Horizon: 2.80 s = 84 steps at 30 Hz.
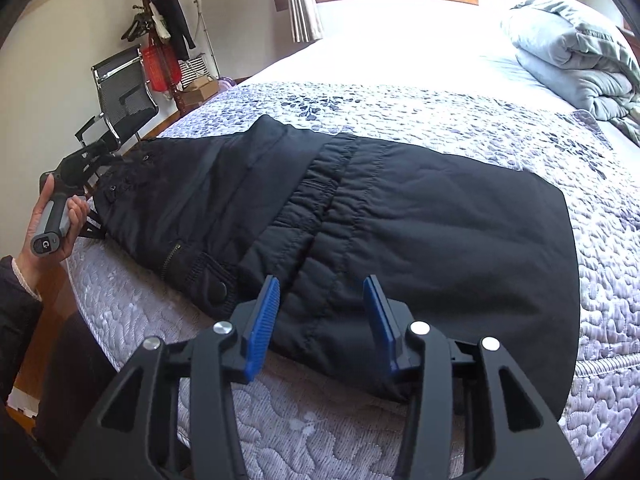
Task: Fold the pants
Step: 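Grasp the black pants waistband end with the left tool and lift it, then fold the waistband end over the pants with the left tool and release, then grasp the pants leg end with the right tool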
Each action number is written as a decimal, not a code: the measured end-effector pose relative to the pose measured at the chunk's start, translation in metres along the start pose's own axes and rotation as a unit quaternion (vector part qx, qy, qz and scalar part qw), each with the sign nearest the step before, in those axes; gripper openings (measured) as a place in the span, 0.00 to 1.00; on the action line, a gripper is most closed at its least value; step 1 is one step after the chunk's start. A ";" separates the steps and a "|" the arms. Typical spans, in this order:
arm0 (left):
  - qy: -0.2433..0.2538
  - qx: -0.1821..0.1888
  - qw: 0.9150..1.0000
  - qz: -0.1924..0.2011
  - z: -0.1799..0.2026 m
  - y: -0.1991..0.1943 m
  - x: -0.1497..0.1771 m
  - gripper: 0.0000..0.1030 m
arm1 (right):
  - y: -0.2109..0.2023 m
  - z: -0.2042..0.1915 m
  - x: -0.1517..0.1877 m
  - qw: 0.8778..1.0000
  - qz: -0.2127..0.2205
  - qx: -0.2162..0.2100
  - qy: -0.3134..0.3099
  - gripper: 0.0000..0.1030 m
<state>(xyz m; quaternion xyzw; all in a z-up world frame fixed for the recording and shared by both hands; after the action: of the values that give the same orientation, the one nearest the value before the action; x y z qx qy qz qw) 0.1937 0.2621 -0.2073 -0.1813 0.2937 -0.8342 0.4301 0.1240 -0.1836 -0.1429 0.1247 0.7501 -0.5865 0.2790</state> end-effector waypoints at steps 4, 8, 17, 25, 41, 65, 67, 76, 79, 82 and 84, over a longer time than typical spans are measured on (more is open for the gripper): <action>0.024 -0.018 1.000 0.006 0.011 0.007 -0.003 0.38 | 0.002 0.004 0.001 1.000 -0.005 0.001 0.004 0.46; 0.053 -0.006 0.999 0.011 0.025 -0.001 0.001 0.20 | 0.004 0.004 0.003 1.000 -0.007 0.001 0.005 0.46; 0.181 -0.009 0.981 0.073 0.108 -0.015 0.017 0.15 | -0.002 0.015 0.006 1.000 -0.001 0.006 0.021 0.47; 0.377 -0.010 0.921 0.096 0.201 -0.014 0.092 0.17 | -0.015 0.035 0.007 0.999 0.019 0.014 0.049 0.48; 0.622 -0.086 0.778 -0.014 0.183 0.066 0.276 0.49 | -0.041 0.100 0.016 0.985 0.053 -0.017 0.161 0.55; 0.562 -0.053 0.818 0.106 0.175 -0.030 0.213 0.97 | 0.030 0.095 -0.064 0.932 -0.013 -0.230 0.281 0.87; 0.540 -0.039 0.831 0.126 0.175 -0.035 0.203 0.97 | 0.040 0.092 -0.070 0.931 -0.026 -0.237 0.277 0.87; 0.478 -0.049 0.865 0.143 0.151 -0.031 0.168 0.97 | 0.060 0.075 -0.083 0.937 -0.042 -0.231 0.259 0.88; 0.475 -0.069 0.867 0.133 0.143 -0.024 0.161 0.97 | 0.061 0.068 -0.083 0.944 -0.043 -0.218 0.245 0.85; 0.476 -0.102 0.867 0.102 0.134 -0.008 0.155 0.97 | 0.062 0.063 -0.083 0.947 -0.045 -0.209 0.239 0.83; 0.475 -0.114 0.869 0.071 0.128 0.006 0.155 0.96 | 0.062 0.063 -0.082 0.947 -0.044 -0.207 0.240 0.79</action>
<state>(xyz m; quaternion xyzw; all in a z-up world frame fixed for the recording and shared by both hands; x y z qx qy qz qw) 0.1809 0.0892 -0.1056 0.2106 0.5681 -0.7474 0.2726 0.2393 -0.2143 -0.1569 0.1682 0.9046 -0.3827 0.0841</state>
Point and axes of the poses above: each gripper's, at about its wrist camera, not at the fingertips, and y roughly the way its jaws point, z to its right, x to its underside, the point moved 4 cm from there along y, roughly the way its jaws point, and after that the axes turned 6 degrees about -z, right-handed, at the moved point
